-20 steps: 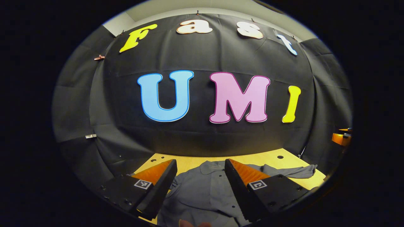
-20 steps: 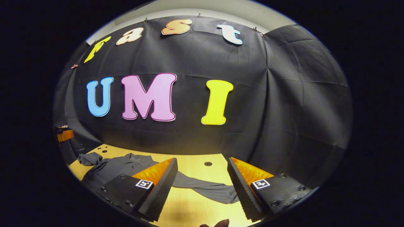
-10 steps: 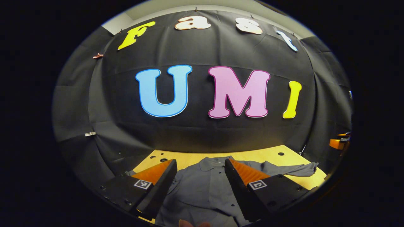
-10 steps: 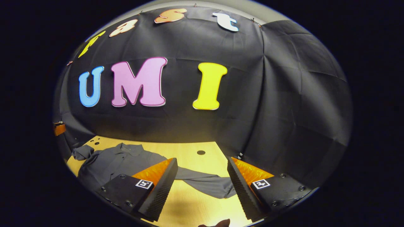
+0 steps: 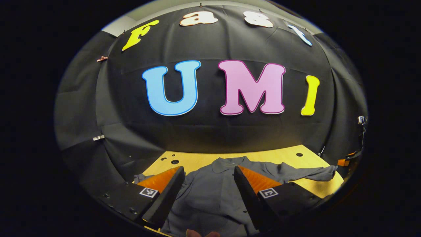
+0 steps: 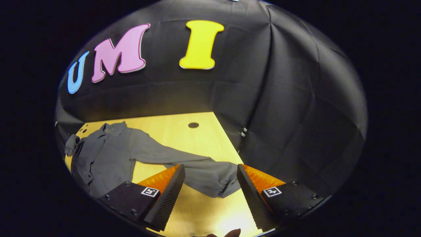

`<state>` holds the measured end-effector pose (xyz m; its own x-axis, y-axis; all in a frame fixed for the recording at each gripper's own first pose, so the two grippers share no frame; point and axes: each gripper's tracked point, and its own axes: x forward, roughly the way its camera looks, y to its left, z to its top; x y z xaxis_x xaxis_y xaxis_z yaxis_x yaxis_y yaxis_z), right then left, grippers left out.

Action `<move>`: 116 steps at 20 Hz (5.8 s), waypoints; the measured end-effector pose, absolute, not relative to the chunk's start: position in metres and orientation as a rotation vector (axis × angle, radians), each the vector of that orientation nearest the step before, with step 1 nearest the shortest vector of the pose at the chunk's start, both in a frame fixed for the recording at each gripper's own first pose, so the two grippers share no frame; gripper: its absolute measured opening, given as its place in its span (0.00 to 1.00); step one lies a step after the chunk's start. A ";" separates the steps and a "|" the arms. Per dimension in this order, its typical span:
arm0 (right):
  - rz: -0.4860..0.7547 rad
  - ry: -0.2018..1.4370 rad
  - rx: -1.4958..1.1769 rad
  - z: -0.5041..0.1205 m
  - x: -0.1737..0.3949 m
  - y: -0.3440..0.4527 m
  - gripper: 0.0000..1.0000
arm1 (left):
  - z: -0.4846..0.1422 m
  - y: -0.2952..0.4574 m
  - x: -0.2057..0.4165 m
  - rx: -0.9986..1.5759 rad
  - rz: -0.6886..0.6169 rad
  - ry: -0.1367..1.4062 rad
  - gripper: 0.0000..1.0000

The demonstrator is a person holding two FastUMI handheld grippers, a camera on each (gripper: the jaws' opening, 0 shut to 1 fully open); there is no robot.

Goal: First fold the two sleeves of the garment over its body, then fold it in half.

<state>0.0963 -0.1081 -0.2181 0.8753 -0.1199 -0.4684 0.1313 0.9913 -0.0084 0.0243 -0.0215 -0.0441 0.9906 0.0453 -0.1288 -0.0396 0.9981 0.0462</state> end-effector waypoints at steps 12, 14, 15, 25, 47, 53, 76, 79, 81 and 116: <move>-0.153 0.722 0.038 -0.351 0.137 -0.146 0.98 | -0.065 -0.024 0.022 0.033 0.099 0.207 0.96; -0.133 0.719 0.075 -0.354 0.140 -0.139 0.98 | -0.066 -0.025 0.022 0.044 0.103 0.213 0.96; -0.118 0.719 0.090 -0.354 0.137 -0.135 0.94 | -0.067 -0.025 0.021 0.049 0.104 0.214 0.96; -0.126 0.619 0.125 -0.314 0.125 -0.135 0.05 | -0.061 -0.004 0.009 0.023 0.080 0.194 0.94; -0.024 0.207 0.087 -0.069 0.039 0.158 0.05 | -0.100 0.187 0.035 -0.036 -0.074 0.146 0.94; 0.145 0.188 0.062 -0.053 0.073 0.291 0.05 | -0.132 0.248 0.060 -0.056 -0.042 0.188 0.96; 0.522 0.616 0.113 -0.211 0.082 0.540 0.14 | -0.268 0.350 0.186 0.038 0.040 0.417 0.95; 0.578 0.627 0.209 -0.202 0.070 0.548 0.30 | -0.286 0.355 0.191 0.039 0.055 0.449 0.94; 0.603 0.617 0.217 -0.192 0.061 0.546 0.34 | -0.292 0.359 0.194 0.037 0.066 0.461 0.94; 0.300 0.532 0.188 -0.179 -0.029 0.287 0.56 | -0.145 0.224 0.157 -0.042 -0.090 0.244 0.05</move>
<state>-0.0290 0.2869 -0.1785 0.8199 0.3284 -0.4689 -0.2319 0.9394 0.2523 0.1565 0.2243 -0.1450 0.9663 -0.0942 -0.2394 0.0840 0.9951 -0.0528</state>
